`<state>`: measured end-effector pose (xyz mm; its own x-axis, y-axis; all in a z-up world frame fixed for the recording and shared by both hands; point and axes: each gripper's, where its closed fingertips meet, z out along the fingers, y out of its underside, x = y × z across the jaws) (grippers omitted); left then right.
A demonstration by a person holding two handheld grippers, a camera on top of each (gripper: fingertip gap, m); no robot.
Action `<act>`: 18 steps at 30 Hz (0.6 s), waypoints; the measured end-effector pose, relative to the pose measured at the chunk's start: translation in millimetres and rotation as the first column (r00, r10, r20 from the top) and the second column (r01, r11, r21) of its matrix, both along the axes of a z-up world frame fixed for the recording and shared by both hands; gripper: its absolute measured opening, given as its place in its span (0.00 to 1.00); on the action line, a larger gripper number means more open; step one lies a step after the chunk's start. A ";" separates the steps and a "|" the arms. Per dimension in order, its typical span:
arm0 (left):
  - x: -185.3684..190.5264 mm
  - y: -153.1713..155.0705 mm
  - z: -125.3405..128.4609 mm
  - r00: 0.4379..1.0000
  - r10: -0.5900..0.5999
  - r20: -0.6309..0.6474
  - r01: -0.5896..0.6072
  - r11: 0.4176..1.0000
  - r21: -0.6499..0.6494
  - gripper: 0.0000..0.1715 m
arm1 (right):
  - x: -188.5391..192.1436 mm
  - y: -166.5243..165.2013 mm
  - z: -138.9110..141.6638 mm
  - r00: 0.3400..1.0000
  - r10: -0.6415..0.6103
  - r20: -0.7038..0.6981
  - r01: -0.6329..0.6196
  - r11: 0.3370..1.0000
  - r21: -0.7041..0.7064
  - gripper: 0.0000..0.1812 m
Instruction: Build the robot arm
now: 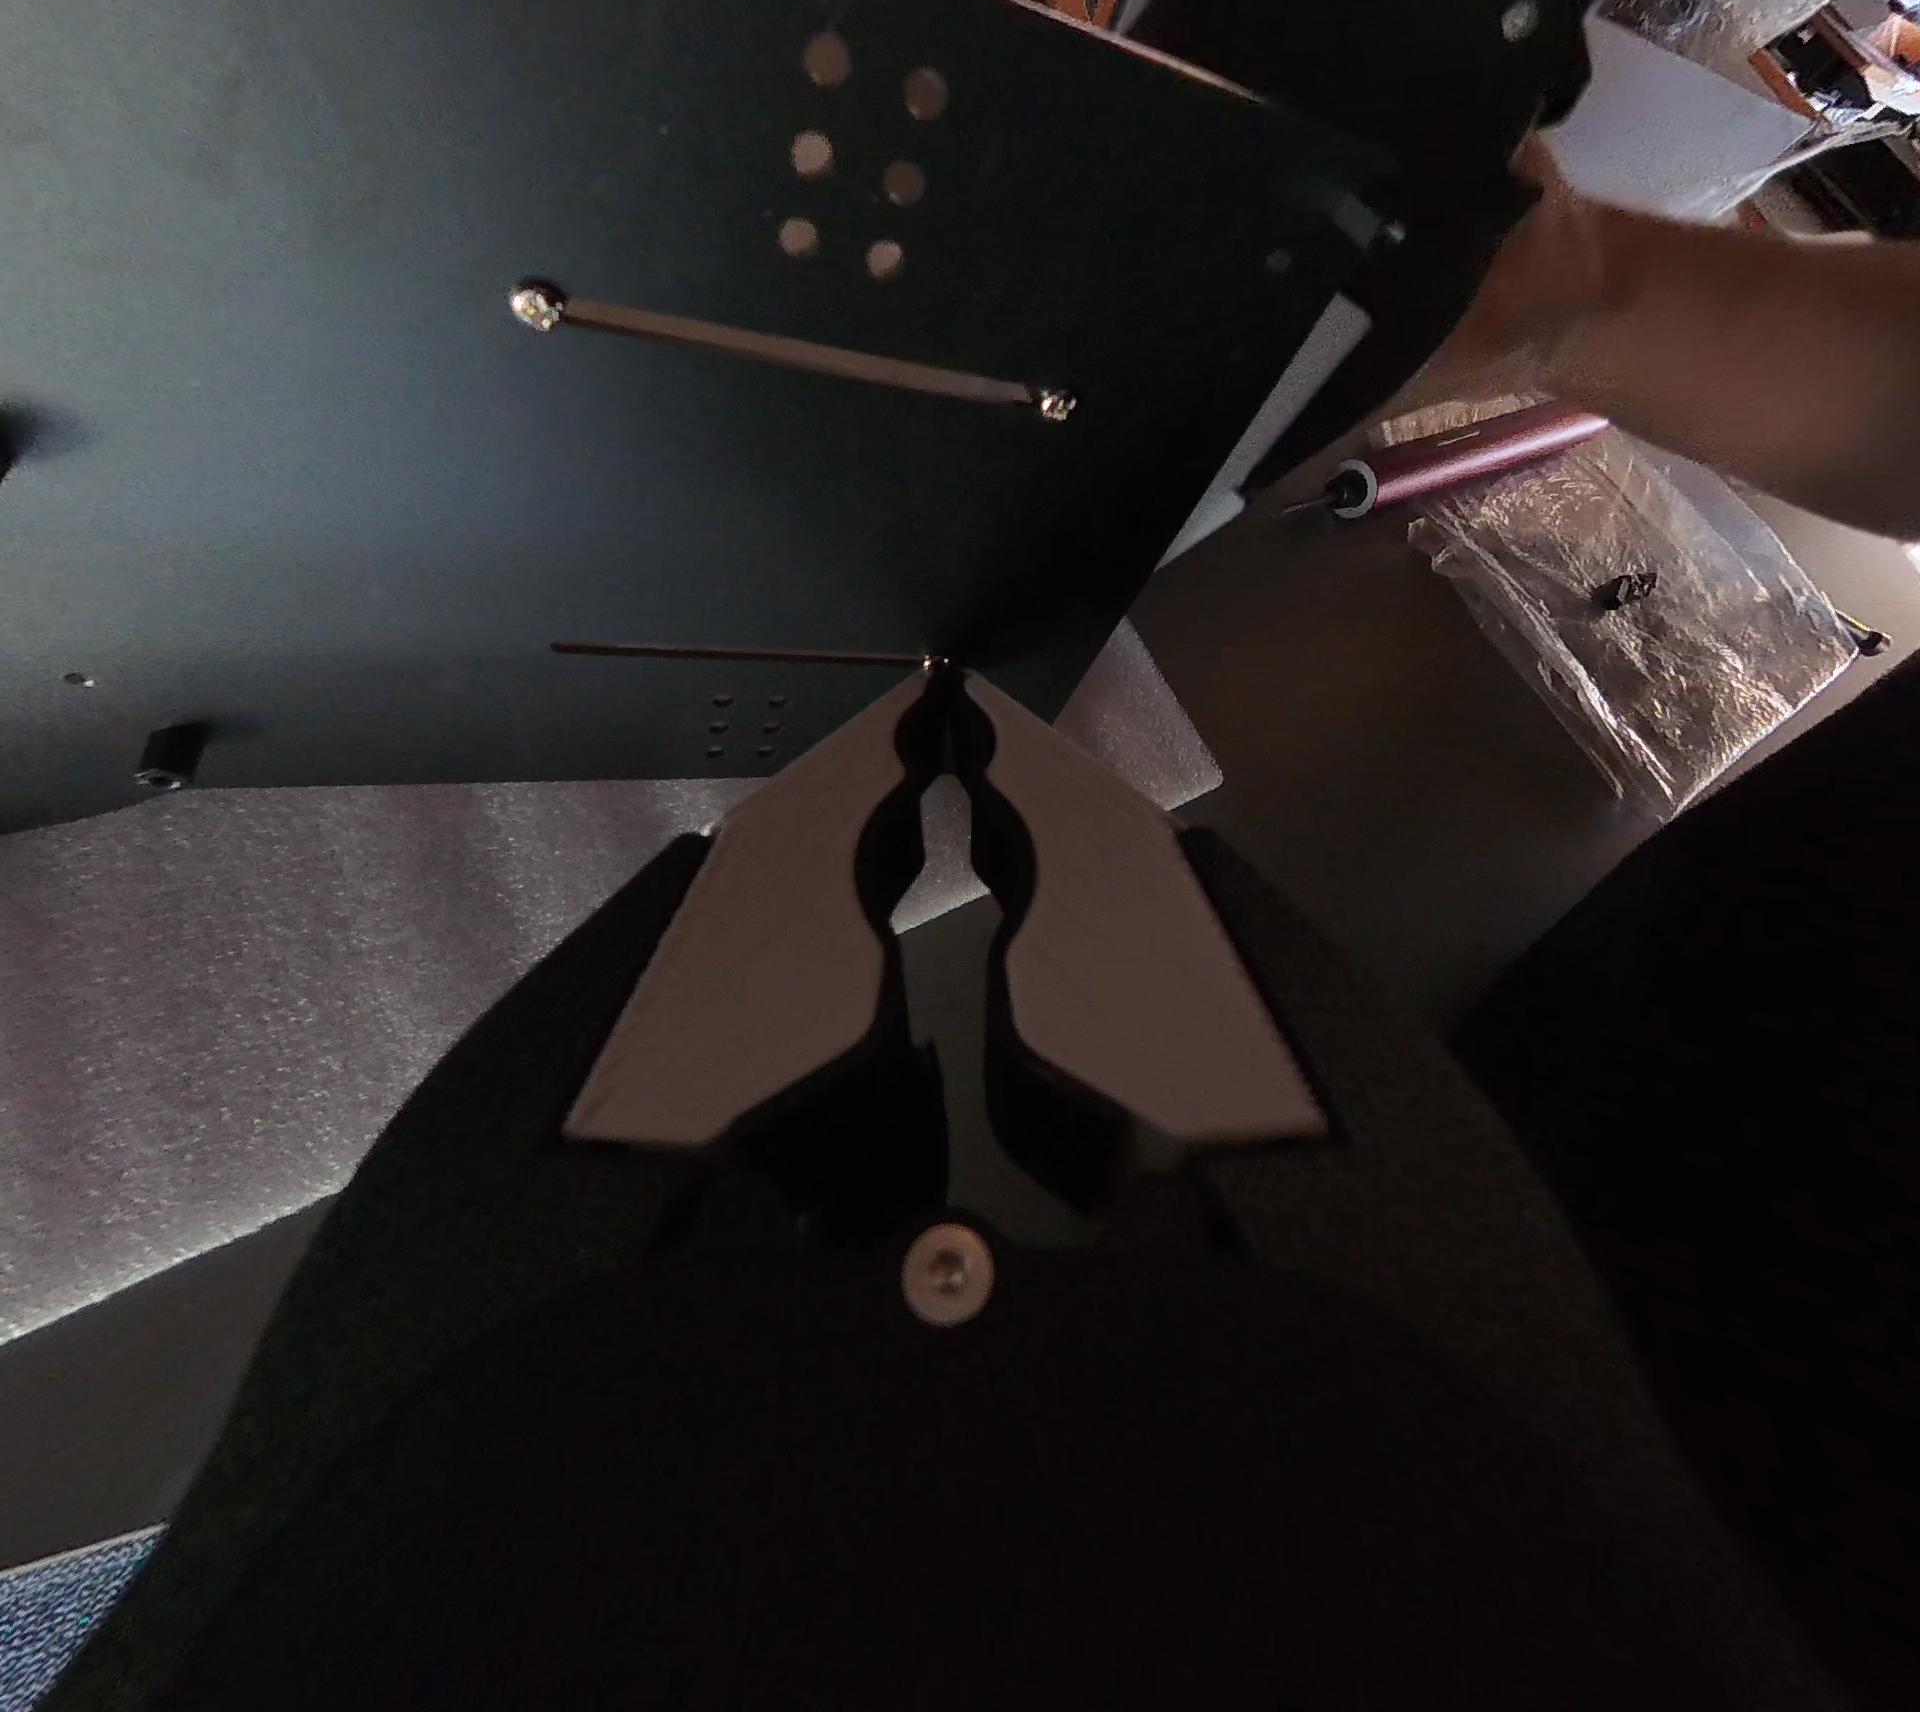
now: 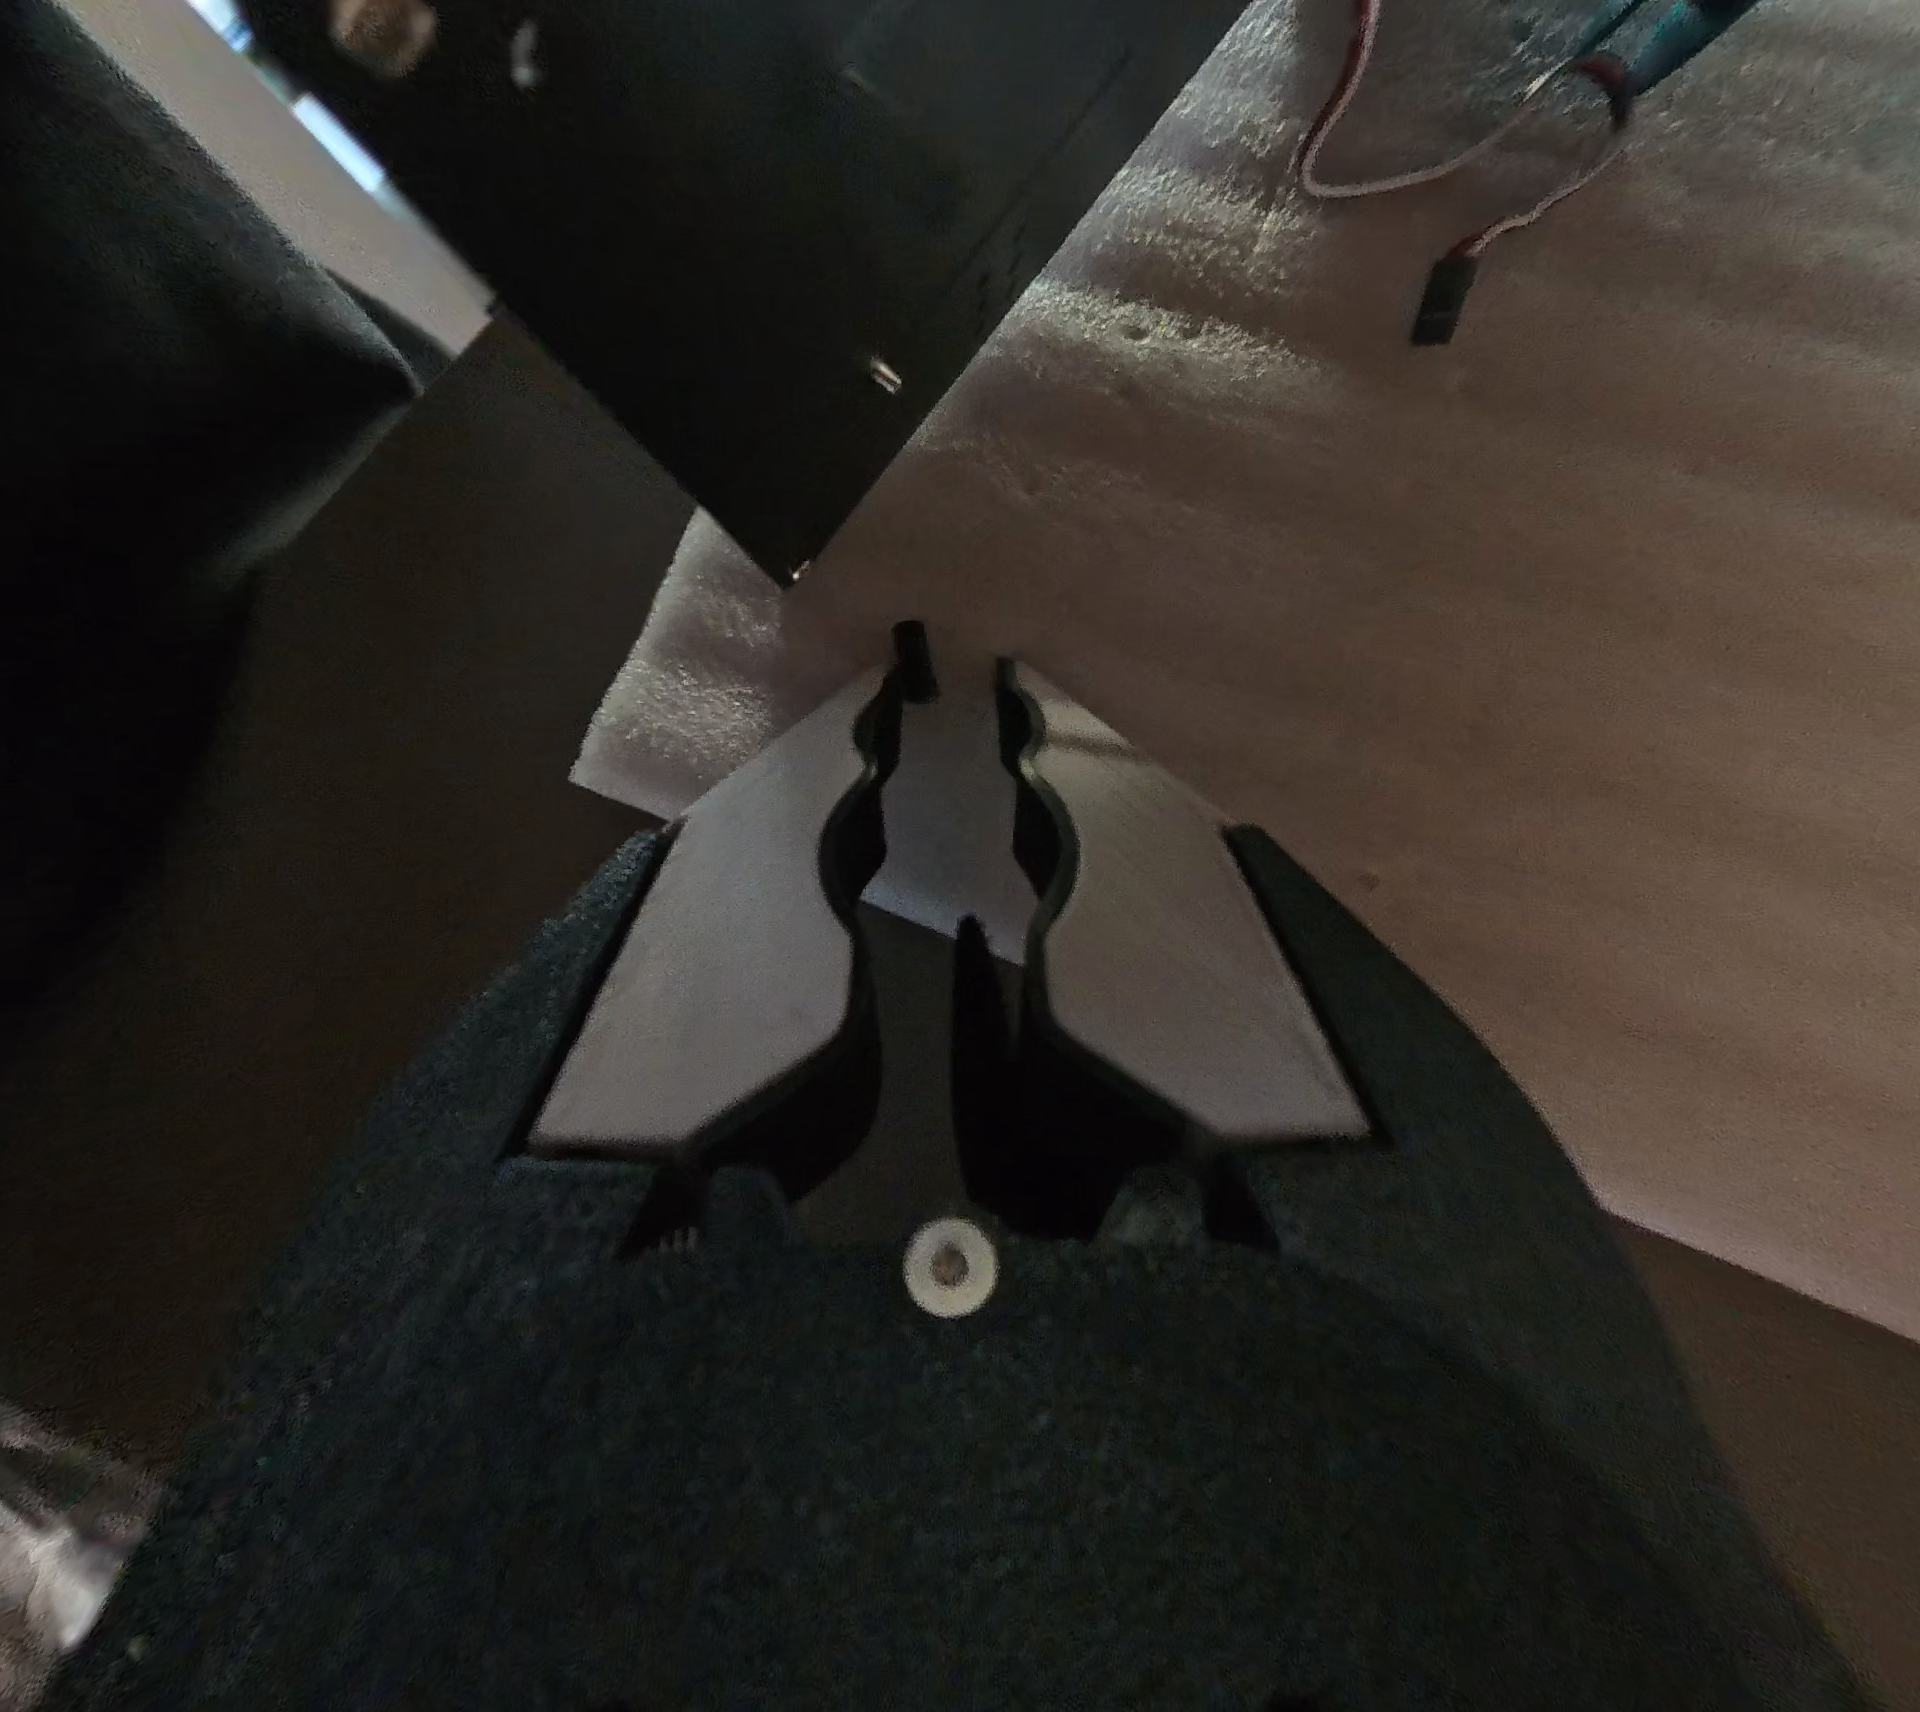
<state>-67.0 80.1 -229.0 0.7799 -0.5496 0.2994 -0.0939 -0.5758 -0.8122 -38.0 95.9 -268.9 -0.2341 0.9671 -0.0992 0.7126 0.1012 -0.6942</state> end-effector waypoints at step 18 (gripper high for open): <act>0.2 0.2 0.2 1.000 0.013 0.014 -0.013 1.000 -0.009 0.00 | -21.9 3.8 37.3 0.871 0.413 -0.264 -0.364 0.906 0.218 0.03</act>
<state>-66.8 80.4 -228.8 0.7824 -0.5371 0.3153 -0.0749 -0.5838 -0.8084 -59.8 99.7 -231.7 -0.5884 0.7884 0.1792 0.3553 0.4512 -0.8187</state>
